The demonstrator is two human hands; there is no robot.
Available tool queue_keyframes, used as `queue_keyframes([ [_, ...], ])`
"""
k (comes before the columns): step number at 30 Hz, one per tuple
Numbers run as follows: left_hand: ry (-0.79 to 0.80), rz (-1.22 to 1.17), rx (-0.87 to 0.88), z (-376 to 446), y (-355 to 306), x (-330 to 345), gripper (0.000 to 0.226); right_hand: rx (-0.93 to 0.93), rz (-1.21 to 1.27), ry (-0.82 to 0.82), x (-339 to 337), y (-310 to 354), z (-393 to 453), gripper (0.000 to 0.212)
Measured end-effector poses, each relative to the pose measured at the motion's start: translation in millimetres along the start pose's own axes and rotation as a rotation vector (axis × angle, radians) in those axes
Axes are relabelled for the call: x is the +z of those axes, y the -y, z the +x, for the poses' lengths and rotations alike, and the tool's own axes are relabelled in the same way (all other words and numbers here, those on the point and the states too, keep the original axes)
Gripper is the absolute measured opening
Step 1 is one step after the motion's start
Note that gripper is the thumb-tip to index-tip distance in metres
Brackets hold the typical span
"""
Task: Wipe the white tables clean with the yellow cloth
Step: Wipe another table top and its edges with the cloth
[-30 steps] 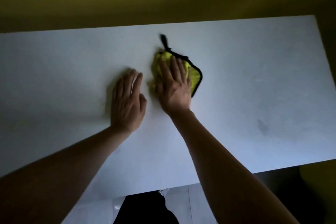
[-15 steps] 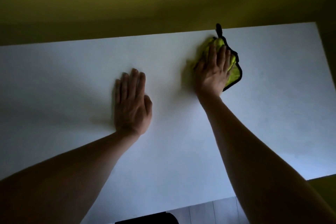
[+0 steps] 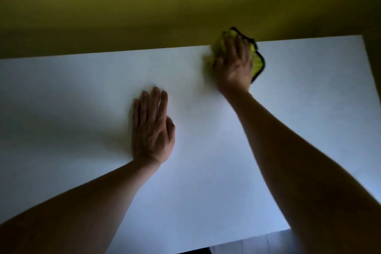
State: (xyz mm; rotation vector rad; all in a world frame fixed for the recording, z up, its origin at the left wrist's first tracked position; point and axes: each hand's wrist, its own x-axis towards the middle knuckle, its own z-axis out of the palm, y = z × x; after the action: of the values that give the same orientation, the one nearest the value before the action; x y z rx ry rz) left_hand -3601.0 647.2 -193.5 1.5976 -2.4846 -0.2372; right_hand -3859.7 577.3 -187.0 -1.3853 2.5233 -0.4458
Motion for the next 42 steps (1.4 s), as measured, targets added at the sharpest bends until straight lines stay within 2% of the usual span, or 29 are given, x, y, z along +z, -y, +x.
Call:
queue_keyframes([
  [3, -0.002, 0.003, 0.002, -0.5, 0.2, 1.4, 0.064, 0.125, -0.030, -0.041, -14.0, -33.3, 13.8, 0.060],
  [7, 0.002, 0.008, -0.005, -0.9, -0.5, 2.6, 0.064, 0.155, -0.048, -0.051, -5.0, -16.6, 6.7, 0.060],
  [12, -0.007, 0.036, 0.000, -1.0, -1.5, 2.7, 0.063, -0.295, 0.020, 0.078, 27.8, 64.0, -42.4, 0.065],
  [15, -0.020, 0.040, 0.004, 0.0, -0.6, 3.4, 0.062, -0.386, 0.027, 0.107, 32.3, 75.6, -51.8, 0.060],
  [18, -0.019, 0.038, -0.005, -0.9, -2.1, 2.1, 0.063, -0.418, 0.040, 0.113, 19.3, 42.0, -39.7, 0.057],
  [22, -0.007, 0.073, -0.026, 0.8, -11.0, 0.3, 0.064, -0.177, 0.050, 0.016, -9.3, -36.4, -14.4, 0.055],
  [25, 0.030, 0.082, -0.116, 7.9, -27.2, -1.9, 0.067, -0.125, 0.036, 0.011, -25.8, -78.8, -0.8, 0.056],
  [27, 0.029, 0.051, -0.072, 13.1, -50.4, -0.9, 0.065, -0.131, 0.020, -0.006, -27.0, -82.2, 0.2, 0.056],
  [31, 0.072, -0.040, 0.247, 21.6, -132.7, 20.5, 0.062, -0.262, -0.034, 0.006, -29.2, -86.0, 5.0, 0.057],
  [33, 0.098, -0.062, 0.244, 31.6, -175.1, 33.6, 0.062, -0.357, -0.026, 0.046, -33.9, -97.8, 14.8, 0.056],
  [35, 0.108, -0.058, 0.206, 40.6, -204.6, 42.3, 0.063, -0.363, 0.003, 0.057, -39.9, -113.7, 25.5, 0.056],
  [38, 0.106, -0.028, 0.156, 45.0, -217.7, 48.5, 0.066, -0.226, 0.029, 0.012, -56.2, -155.5, 48.5, 0.058],
  [42, 0.103, -0.032, 0.142, 44.7, -217.6, 52.5, 0.066, -0.039, -0.064, -0.032, -93.2, -247.3, 85.6, 0.058],
])
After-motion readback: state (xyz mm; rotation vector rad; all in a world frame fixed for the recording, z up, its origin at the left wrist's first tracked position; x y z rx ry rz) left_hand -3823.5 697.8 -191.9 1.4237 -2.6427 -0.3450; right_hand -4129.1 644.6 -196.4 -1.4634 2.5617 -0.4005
